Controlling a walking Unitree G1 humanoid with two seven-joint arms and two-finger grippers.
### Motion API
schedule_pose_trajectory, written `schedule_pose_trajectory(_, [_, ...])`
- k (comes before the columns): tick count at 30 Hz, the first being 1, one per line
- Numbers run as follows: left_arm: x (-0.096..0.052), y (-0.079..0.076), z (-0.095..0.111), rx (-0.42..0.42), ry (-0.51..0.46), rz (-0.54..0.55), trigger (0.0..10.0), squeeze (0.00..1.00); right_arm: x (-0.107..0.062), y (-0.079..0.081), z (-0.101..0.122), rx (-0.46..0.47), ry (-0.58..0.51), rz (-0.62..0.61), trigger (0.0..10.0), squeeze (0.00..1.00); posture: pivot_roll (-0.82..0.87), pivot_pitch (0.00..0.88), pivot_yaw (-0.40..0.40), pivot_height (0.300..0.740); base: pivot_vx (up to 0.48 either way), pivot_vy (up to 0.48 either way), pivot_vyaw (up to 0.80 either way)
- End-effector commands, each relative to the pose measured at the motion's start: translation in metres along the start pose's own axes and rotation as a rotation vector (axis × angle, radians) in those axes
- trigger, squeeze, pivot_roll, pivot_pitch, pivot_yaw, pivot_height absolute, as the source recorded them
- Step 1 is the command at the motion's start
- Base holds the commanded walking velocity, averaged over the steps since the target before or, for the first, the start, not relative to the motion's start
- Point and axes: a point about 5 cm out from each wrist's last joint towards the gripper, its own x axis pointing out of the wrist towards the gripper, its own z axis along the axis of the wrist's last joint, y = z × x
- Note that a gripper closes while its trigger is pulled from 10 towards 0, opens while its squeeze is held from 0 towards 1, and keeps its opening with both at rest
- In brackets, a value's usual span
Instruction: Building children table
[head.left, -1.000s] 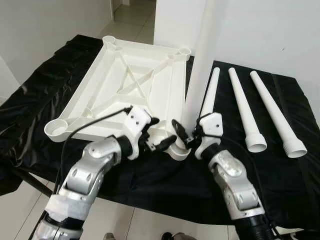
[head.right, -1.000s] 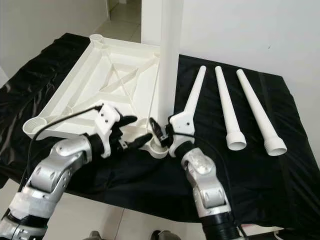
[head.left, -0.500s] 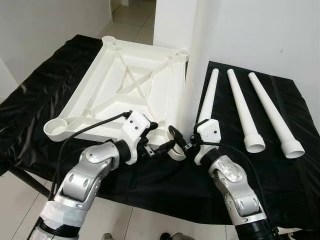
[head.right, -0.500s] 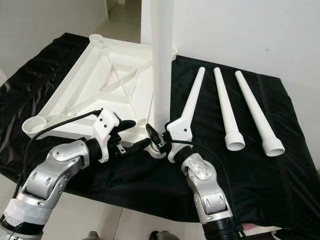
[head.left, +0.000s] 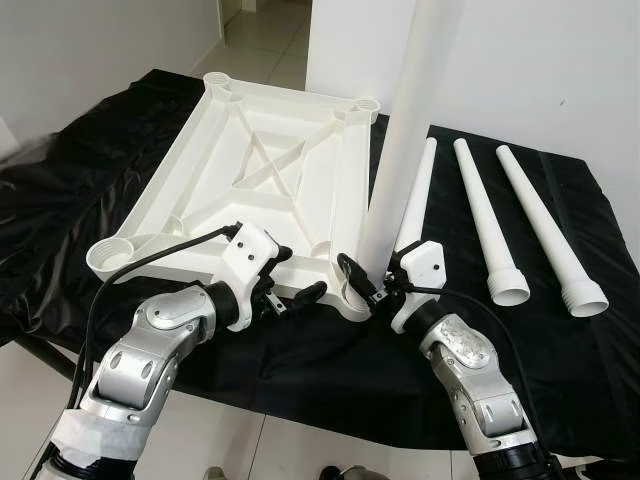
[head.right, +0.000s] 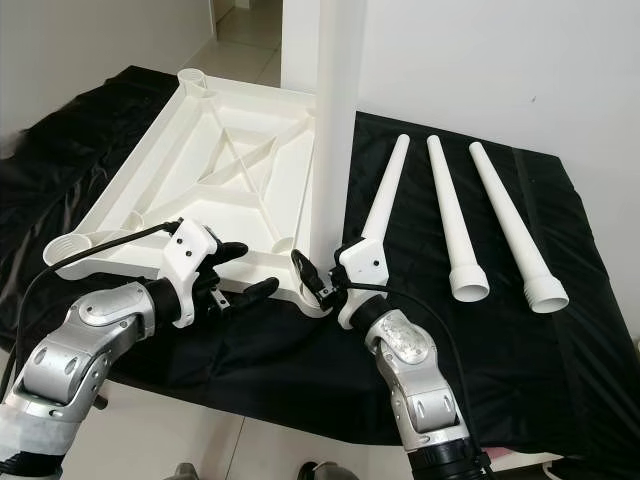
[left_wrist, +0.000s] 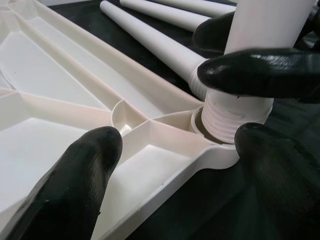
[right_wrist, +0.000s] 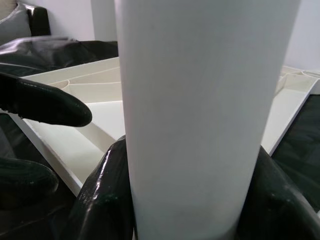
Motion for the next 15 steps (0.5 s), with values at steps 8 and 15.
schedule_pose_trajectory(8, [-0.003, -0.002, 0.001, -0.012, 0.001, 0.012, 10.0, 0.00, -0.009, -0.014, -0.026, 0.187, 0.080, -0.126, 10.0, 0.00, 0.09, 0.092, -0.082, 0.740, 0.000, 0.000, 0.00])
schedule_pose_trajectory(15, [-0.004, -0.004, 0.002, -0.014, 0.000, 0.012, 10.0, 0.00, -0.014, -0.021, -0.032, 0.226, 0.096, -0.170, 10.0, 0.00, 0.09, 0.095, -0.082, 0.740, 0.000, 0.000, 0.00])
